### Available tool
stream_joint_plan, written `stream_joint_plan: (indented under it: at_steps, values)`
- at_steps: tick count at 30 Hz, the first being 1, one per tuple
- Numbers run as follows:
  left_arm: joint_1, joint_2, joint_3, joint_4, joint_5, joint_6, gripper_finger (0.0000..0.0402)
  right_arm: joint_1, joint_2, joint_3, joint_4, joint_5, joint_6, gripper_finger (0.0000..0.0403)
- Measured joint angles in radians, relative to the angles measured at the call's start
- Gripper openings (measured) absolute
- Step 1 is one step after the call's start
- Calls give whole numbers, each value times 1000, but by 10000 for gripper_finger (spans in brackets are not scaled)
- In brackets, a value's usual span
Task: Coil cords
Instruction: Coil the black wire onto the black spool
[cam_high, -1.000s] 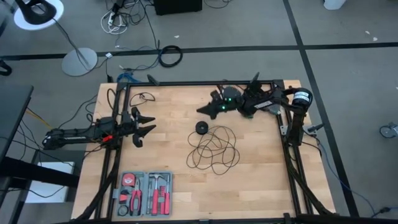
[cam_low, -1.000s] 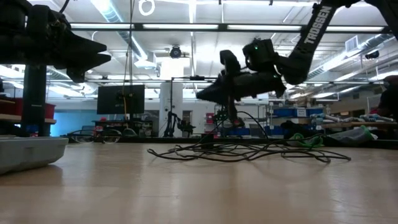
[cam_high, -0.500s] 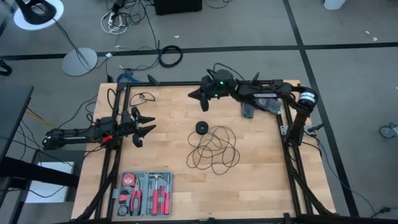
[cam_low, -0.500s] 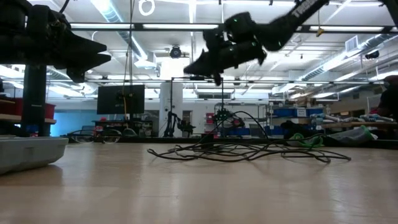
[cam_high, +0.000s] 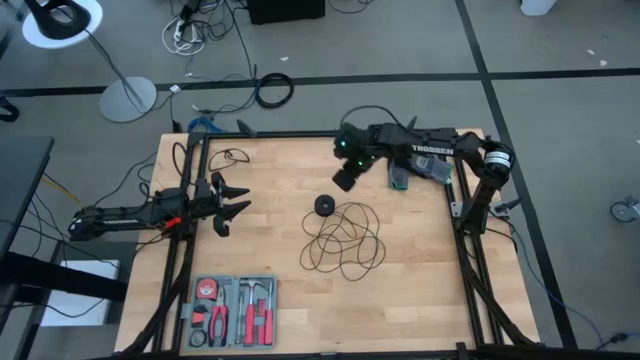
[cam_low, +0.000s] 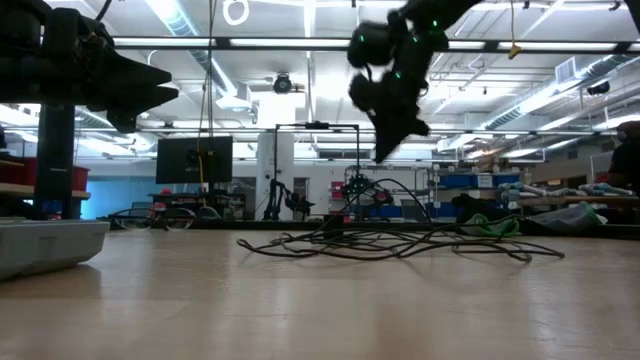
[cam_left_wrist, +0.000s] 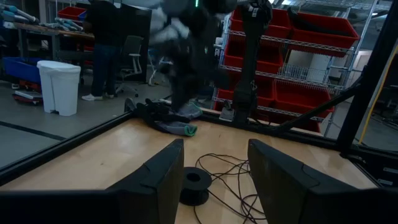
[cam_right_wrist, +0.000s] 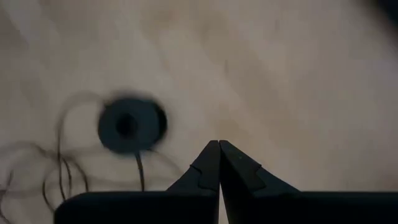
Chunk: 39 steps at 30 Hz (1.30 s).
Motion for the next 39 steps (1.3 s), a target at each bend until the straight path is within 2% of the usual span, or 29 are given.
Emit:
stream_joint_plan:
  at_steps: [4,8,11,14,19,23,28,34,37,39]
  values:
    - [0,0,0,0,0,0,184,-7,0,-125,81,-65,19,5]
    - [0,0,0,0,0,0,184,-16,0,-280,387,-282,86,16]
    - [0,0,0,0,0,0,184,-29,0,-361,572,-358,149,40]
    - [0,0,0,0,0,0,184,-36,0,-406,649,-354,200,71]
    - [0,0,0,0,0,0,184,-34,0,-433,671,-334,256,125]
    - [0,0,0,0,0,0,184,-3,1,-461,750,-332,280,153]
    - [0,0,0,0,0,0,184,41,1,-474,793,-327,287,164]
    - [0,0,0,0,0,0,184,65,8,-474,799,-260,316,161]
    - [0,0,0,0,0,0,184,69,37,-475,809,-262,351,160]
    - [0,0,0,0,0,0,184,71,67,-474,845,-312,362,160]
